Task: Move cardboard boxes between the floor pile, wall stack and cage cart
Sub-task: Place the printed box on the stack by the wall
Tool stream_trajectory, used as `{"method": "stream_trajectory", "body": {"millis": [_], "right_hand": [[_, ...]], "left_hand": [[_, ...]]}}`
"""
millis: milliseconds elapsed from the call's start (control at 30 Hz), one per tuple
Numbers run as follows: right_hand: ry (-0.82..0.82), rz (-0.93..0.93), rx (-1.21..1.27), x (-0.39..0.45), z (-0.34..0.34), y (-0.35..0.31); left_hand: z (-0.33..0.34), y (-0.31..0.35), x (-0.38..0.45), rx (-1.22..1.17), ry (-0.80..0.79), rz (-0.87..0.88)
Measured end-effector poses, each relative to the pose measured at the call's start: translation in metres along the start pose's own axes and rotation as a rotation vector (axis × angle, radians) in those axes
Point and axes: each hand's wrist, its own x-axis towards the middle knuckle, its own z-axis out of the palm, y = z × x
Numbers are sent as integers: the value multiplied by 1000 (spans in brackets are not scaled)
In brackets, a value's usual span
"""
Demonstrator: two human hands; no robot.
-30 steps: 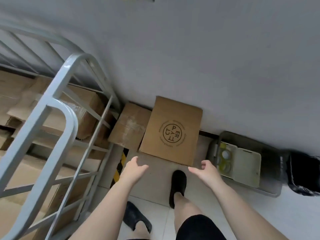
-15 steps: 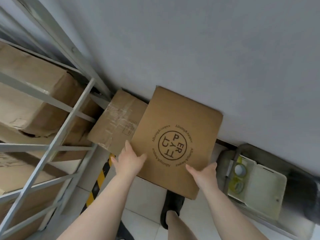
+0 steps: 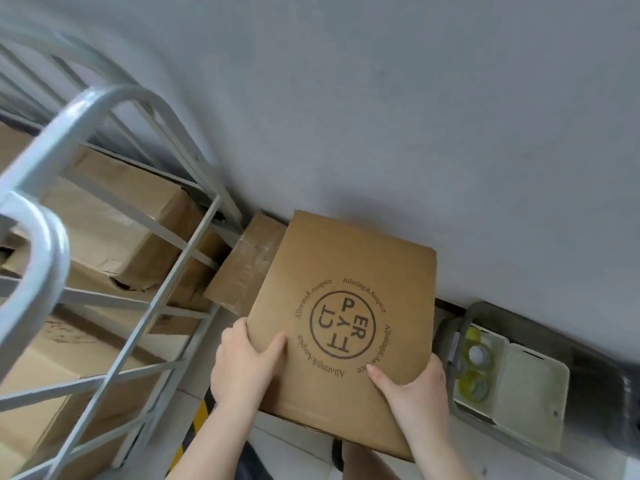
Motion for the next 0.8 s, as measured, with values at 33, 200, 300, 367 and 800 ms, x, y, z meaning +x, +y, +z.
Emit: {"method": "stream_trajectory", "body": {"millis": [33,200,300,367,800], "right_hand": [[-4,-24,-3,-17,-10,-7],[3,-289,18,-100,-65,-66],[13,-437,32,-144,-97,-108],[29,-524,71,-172,-114,-133],[57,-940,-18,-322,-138,-276]], "left_hand": [[-18,1,-14,-6,21,9],[-115,6,-83,-121,151,110],[-169,10,-114,-212,247,149],[-202,14,-130,-278,318,201],[-372,-26,-192,-745,621,340]]}}
